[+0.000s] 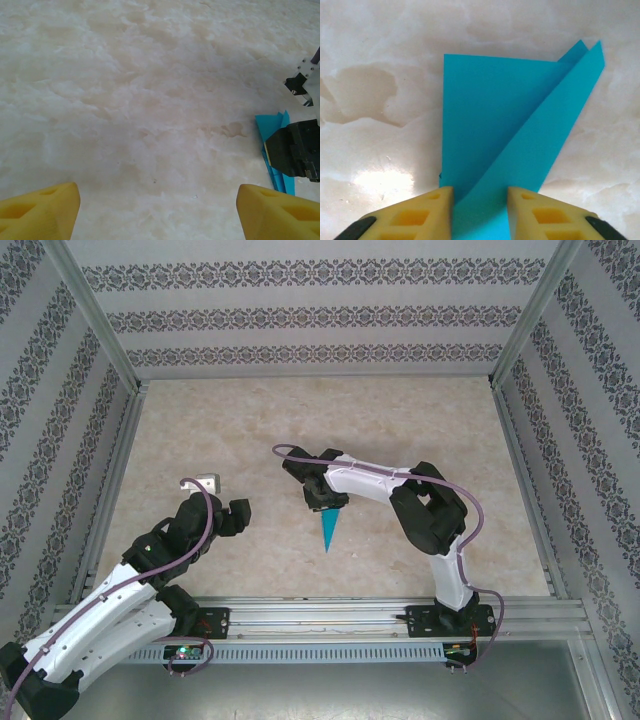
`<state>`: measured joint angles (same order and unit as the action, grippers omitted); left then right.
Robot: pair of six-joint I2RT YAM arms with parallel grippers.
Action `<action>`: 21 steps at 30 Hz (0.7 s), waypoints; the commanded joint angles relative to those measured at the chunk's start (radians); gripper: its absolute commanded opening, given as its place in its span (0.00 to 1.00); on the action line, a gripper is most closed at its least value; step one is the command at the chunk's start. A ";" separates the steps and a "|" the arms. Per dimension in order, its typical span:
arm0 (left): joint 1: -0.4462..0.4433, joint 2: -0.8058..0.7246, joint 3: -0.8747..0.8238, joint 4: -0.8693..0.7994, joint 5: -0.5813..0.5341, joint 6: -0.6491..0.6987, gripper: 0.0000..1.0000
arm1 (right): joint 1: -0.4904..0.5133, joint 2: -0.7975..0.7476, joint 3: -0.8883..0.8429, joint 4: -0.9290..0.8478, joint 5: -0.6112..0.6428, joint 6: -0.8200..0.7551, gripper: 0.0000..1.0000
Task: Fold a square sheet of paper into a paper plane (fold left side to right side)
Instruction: Pick up the paper plane at the center of the table.
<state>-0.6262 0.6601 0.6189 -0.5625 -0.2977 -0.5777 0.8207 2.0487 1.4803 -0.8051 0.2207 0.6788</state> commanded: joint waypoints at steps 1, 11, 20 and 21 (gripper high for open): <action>0.014 -0.002 -0.001 -0.032 -0.025 0.024 0.82 | 0.001 -0.046 -0.003 -0.032 0.041 0.008 0.26; 0.014 0.001 0.019 -0.047 -0.033 0.030 0.83 | 0.001 -0.159 -0.036 -0.042 0.055 0.013 0.00; 0.014 -0.014 0.045 -0.054 -0.072 0.039 0.88 | -0.025 -0.435 -0.190 0.222 -0.092 -0.014 0.00; 0.014 -0.017 0.047 -0.055 -0.080 0.039 0.89 | -0.039 -0.468 -0.227 0.289 -0.145 -0.009 0.00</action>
<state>-0.6262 0.6601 0.6281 -0.5735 -0.3325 -0.5640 0.8101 1.6604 1.3254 -0.6842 0.1909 0.6777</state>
